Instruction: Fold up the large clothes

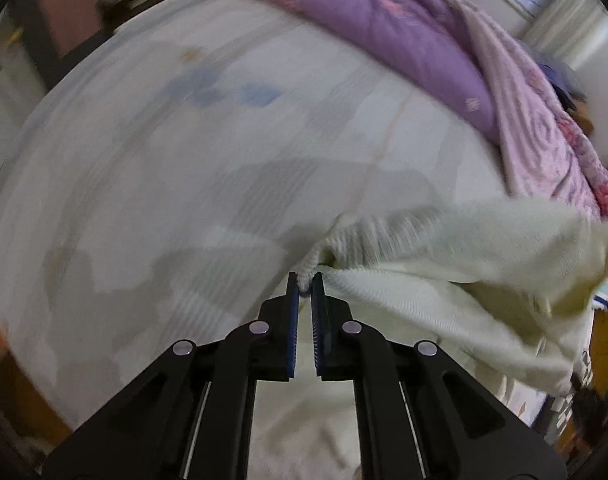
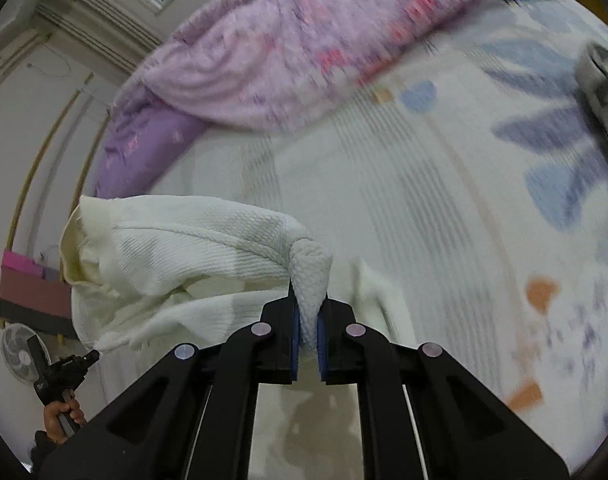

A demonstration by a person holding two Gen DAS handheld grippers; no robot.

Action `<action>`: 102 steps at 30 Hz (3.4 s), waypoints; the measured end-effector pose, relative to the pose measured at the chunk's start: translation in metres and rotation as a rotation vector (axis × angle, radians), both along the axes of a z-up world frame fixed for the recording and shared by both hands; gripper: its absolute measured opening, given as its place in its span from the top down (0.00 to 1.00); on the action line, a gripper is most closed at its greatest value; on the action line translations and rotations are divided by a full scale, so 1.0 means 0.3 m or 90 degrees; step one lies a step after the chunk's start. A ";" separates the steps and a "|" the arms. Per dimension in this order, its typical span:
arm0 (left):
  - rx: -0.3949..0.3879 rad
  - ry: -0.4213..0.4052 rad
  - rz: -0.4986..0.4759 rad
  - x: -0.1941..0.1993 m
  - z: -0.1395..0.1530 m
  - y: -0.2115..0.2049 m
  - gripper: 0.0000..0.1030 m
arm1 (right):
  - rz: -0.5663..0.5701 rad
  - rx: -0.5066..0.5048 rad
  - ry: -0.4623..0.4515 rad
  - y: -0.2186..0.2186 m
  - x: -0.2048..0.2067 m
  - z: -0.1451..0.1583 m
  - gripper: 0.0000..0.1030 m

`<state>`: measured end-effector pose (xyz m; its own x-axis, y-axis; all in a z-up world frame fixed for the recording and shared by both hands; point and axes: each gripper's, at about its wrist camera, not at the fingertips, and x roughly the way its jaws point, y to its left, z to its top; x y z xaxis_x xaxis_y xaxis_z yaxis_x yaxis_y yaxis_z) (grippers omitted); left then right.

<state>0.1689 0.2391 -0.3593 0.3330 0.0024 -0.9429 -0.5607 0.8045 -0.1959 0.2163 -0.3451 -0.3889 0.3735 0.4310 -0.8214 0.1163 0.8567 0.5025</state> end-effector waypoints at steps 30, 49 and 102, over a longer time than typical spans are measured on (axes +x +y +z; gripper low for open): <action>-0.149 0.076 0.051 -0.173 -0.270 -0.160 0.48 | -0.076 0.040 0.140 0.120 -0.124 -0.236 0.56; -0.241 0.121 0.173 -0.522 -0.328 -0.206 0.48 | -0.208 0.093 0.315 0.021 -0.498 -0.312 0.52; -0.277 0.139 0.099 -0.315 -0.466 -0.411 0.89 | -0.291 0.154 0.239 0.091 -0.589 -0.322 0.90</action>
<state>0.0744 0.1158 -0.4990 0.1549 -0.3726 -0.9150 -0.7325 0.5781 -0.3595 0.0395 -0.3176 -0.4856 0.2701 0.4857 -0.8313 0.6490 0.5459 0.5298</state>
